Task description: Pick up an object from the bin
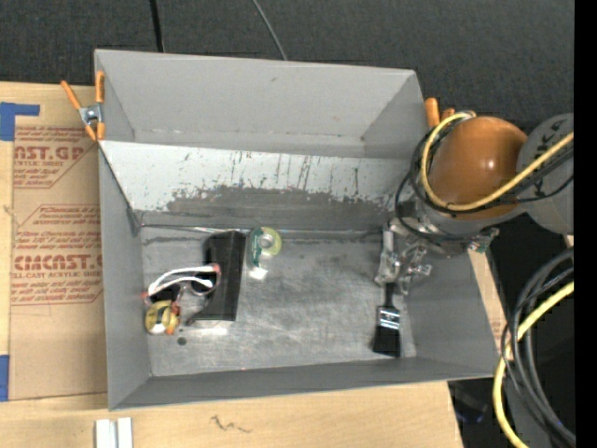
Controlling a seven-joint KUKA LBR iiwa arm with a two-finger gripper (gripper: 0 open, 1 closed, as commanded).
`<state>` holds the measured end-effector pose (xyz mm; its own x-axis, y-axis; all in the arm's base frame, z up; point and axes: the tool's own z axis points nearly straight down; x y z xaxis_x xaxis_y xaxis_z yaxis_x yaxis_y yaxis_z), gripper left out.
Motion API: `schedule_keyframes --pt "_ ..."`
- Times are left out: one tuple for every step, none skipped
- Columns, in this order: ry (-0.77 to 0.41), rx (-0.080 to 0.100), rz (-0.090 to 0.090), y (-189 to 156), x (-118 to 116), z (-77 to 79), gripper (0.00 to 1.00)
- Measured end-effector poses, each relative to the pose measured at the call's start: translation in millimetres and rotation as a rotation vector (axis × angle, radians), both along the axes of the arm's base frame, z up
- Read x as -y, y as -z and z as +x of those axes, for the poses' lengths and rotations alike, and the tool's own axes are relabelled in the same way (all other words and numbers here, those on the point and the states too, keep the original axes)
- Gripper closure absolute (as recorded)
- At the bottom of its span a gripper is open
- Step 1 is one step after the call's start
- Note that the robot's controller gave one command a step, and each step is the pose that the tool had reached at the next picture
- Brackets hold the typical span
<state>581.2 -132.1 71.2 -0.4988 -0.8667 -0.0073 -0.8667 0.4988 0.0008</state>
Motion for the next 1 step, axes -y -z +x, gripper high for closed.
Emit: schedule_keyframes --pt "0.000 0.000 0.000 0.0 0.0 0.0 1.00"
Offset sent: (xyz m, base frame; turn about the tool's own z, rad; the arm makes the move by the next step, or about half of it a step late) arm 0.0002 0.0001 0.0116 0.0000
